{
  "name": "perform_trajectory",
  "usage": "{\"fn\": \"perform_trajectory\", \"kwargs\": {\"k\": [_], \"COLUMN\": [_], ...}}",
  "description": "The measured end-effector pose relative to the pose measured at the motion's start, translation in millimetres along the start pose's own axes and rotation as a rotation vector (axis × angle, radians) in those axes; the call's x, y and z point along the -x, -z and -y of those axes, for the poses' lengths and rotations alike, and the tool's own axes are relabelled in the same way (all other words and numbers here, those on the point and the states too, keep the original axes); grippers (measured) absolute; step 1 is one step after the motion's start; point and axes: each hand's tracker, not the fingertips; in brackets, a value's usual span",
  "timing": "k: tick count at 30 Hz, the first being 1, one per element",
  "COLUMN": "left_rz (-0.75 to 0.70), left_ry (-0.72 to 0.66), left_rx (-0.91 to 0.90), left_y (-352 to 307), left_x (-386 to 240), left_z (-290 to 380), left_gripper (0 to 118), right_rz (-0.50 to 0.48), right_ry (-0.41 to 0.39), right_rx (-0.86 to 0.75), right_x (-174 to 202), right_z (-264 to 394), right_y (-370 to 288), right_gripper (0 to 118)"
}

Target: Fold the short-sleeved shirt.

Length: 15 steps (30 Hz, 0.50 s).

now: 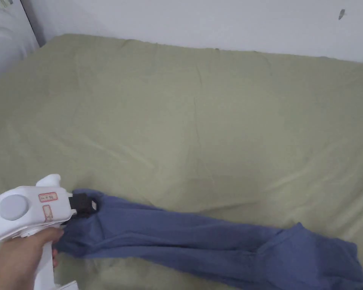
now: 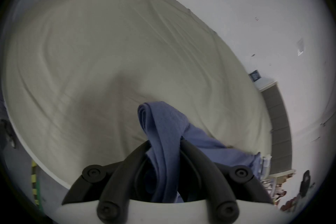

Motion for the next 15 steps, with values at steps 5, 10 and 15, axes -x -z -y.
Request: {"fn": "perform_trajectory", "kwargs": {"k": [5,10,15], "left_rz": [0.036,0.258,0.172], "left_ry": [0.139,0.221,0.197], "left_rx": [-0.033,0.030,0.140], "left_y": [-35.1,-27.7,62.8], "left_x": [-85.1,-175.6,-221.5], "left_z": [39.7,95.6,139.1], "left_gripper": [7,7,7], "right_rz": [0.001,0.011,0.035], "right_ry": [0.009,0.025,0.043], "right_rx": [-0.033,-0.076,-0.096], "right_x": [-7.5,-20.7,-36.7], "right_z": [1.4,7.9,12.1], "right_y": [-16.2,-33.4,-51.3], "right_gripper": [0,0,0]}}
